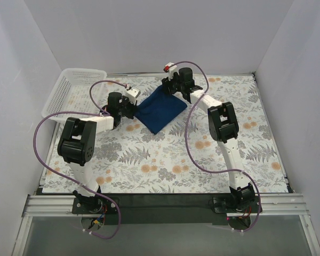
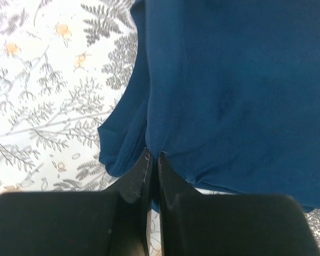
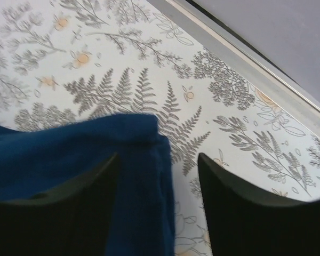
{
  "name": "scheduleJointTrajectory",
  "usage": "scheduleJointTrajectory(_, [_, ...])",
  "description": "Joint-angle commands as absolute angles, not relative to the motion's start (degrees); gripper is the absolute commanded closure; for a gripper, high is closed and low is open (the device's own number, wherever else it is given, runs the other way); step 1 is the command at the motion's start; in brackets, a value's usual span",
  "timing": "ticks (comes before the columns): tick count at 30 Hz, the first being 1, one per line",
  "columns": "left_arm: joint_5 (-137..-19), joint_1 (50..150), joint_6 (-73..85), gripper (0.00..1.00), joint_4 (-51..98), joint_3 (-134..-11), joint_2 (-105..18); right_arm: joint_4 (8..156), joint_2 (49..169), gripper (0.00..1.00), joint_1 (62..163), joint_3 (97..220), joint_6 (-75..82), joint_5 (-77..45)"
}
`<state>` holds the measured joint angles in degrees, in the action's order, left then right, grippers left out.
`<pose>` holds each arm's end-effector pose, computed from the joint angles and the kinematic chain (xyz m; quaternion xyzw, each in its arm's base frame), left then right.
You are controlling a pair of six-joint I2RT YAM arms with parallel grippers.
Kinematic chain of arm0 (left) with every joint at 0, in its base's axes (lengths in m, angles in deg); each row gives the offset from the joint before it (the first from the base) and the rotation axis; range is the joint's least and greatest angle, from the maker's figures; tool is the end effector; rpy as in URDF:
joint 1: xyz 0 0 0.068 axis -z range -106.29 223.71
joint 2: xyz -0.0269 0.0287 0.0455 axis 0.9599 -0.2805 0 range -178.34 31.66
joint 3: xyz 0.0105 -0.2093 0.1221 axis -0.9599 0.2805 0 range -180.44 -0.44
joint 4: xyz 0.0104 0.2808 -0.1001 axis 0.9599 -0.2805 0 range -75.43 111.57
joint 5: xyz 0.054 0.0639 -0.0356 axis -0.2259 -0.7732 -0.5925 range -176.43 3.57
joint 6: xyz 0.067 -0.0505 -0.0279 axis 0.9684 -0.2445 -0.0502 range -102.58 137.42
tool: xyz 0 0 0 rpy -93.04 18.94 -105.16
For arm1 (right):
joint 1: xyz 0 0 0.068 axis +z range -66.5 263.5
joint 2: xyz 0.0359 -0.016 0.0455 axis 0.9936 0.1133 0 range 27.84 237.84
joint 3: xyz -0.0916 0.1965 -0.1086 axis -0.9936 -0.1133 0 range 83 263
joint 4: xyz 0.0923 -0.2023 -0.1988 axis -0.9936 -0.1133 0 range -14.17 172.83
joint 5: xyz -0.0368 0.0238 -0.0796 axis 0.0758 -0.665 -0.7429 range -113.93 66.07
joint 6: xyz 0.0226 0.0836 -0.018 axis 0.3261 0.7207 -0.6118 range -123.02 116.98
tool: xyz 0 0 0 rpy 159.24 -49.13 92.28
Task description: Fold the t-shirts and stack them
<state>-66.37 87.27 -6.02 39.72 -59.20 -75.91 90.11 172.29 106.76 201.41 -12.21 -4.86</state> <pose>0.4308 -0.1317 0.0857 0.0122 0.8598 -0.2982 0.4143 0.5695 0.2729 0.1303 -0.3166 0.7427 0.2040 0.5536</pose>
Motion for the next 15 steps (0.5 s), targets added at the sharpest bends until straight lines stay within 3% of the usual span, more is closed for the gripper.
scheduleJointTrajectory(1, [-68.06, 86.28, -9.55, 1.0, 36.07, -58.63, -74.34, 93.37, 172.78, 0.41, 106.35, 204.73, -12.78, -9.87])
scheduleJointTrajectory(3, [-69.55, 85.84, -12.1, 1.0, 35.1, -59.06, -74.69, 93.28, 171.29, 0.32, 106.0, 204.12, -12.34, -10.75])
scheduleJointTrajectory(5, [-74.7, 85.4, -15.25, 0.87, 34.57, -59.24, -74.6, 93.29, 168.23, 0.28, 105.56, 202.72, -12.17, -10.31])
scheduleJointTrajectory(6, [-76.83, 85.14, -16.23, 0.71, 35.44, -58.98, -73.99, 93.37, 166.99, 0.26, 105.3, 200.88, -12.16, -10.05])
scheduleJointTrajectory(7, [-78.41, 84.96, -17.02, 0.65, 35.63, -58.8, -73.64, 93.37, 165.84, 0.25, 104.68, 199.56, -12.16, -9.0])
scheduleJointTrajectory(10, [-82.29, 84.61, -17.91, 0.24, 34.93, -59.85, -72.32, 93.28, 160.66, 0.24, 103.72, 193.43, -13.12, -5.75])
scheduleJointTrajectory(11, [-82.91, 84.61, -17.65, 0.17, 34.75, -60.38, -71.88, 93.28, 157.78, 0.24, 103.02, 191.57, -14.35, -1.73])
scheduleJointTrajectory(13, [-83.26, 84.61, -17.04, 0.09, 34.84, -60.73, -70.05, 93.2, 155.04, 0.23, 101.53, 185.26, -16.9, 7.21])
scheduleJointTrajectory(15, [-81.0, 84.61, -17.29, 0.08, 35.1, -60.56, -67.85, 93.28, 152.39, 0.24, 100.29, 182.15, -16.39, 13.04])
